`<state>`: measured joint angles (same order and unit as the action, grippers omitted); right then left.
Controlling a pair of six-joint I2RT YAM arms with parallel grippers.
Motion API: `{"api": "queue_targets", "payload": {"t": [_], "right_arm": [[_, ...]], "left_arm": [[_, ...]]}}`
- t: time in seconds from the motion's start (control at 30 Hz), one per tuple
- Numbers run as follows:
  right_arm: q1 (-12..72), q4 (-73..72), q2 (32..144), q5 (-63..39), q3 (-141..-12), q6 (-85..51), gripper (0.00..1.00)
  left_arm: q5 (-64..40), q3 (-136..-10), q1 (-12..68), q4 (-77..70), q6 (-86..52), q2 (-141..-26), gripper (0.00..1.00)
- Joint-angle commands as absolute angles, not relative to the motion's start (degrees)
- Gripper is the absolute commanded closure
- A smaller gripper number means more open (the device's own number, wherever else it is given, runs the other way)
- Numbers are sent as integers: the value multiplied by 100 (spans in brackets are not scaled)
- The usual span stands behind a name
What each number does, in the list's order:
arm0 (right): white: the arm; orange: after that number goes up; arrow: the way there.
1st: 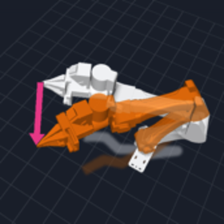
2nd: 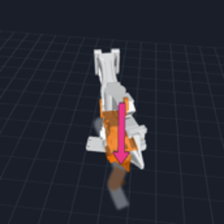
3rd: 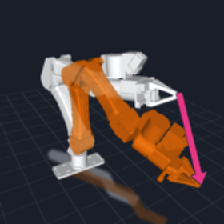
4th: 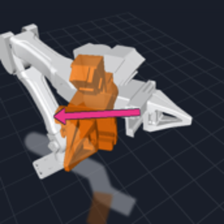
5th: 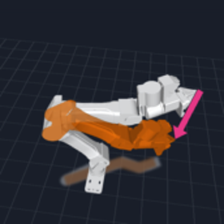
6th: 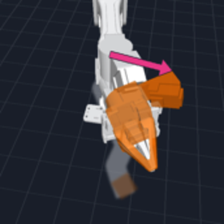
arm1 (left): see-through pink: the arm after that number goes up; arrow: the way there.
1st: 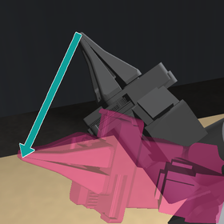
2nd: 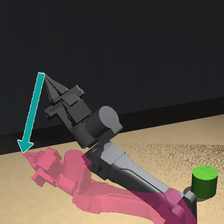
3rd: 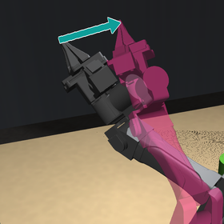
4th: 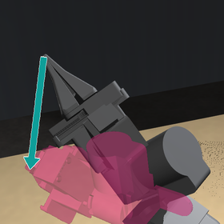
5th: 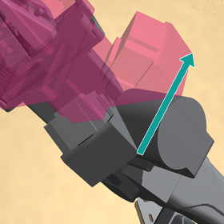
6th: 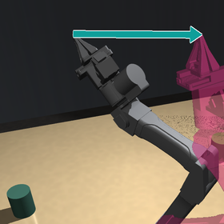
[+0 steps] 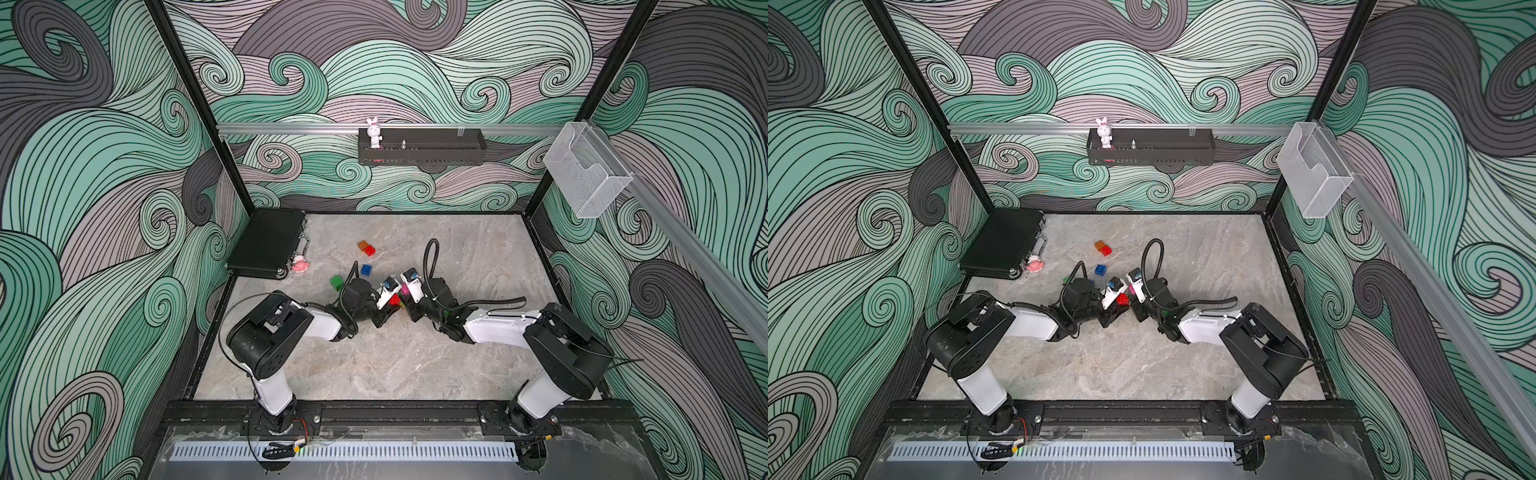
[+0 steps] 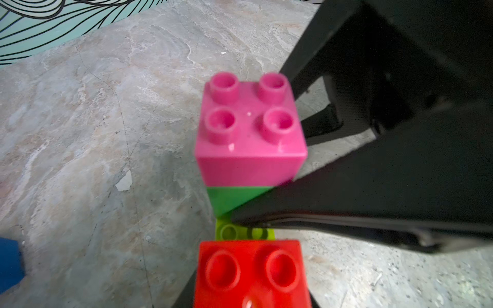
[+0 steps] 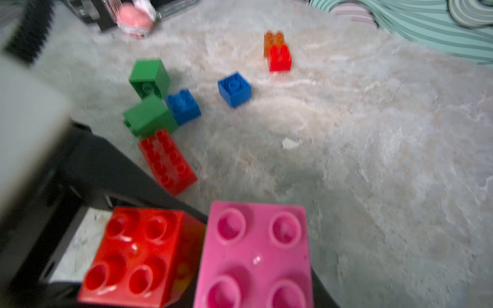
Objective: Assemble the number 4 with lego
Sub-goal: Place the lego brick at the center of the board.
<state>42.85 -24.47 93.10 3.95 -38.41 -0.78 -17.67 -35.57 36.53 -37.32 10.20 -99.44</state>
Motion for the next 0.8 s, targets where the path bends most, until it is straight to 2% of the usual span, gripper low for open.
{"api": "queue_targets", "payload": {"t": [0.0, 0.13, 0.4, 0.53, 0.67, 0.7, 0.73, 0.77], "right_arm": [[4333, -987, 9425, 197, -3574, -79, 59], [4333, -920, 9319, 206, -3643, -72, 58], [4333, -644, 8770, 259, -3672, -41, 51], [4324, -368, 8231, 97, -3599, 85, 43], [4290, 11, 7377, 136, -3465, -43, 27], [4251, 103, 7076, 146, -3411, -133, 11], [4210, 179, 6812, 185, -3375, -225, 1], [4148, 272, 6519, 237, -3325, -329, 1]], "left_arm": [[-1672, -3621, 3693, -3851, 1063, -10070, 65], [-1635, -3600, 3700, -3843, 1092, -10103, 69], [-1509, -3650, 3706, -3686, 1013, -10015, 100], [-1494, -3691, 3709, -3579, 994, -9992, 100], [-1572, -3818, 3706, -3219, 860, -9822, 100], [-1592, -3883, 3709, -3071, 807, -9754, 100], [-1599, -3940, 3709, -2909, 776, -9684, 100], [-1617, -4010, 3701, -2767, 736, -9614, 100]]}}
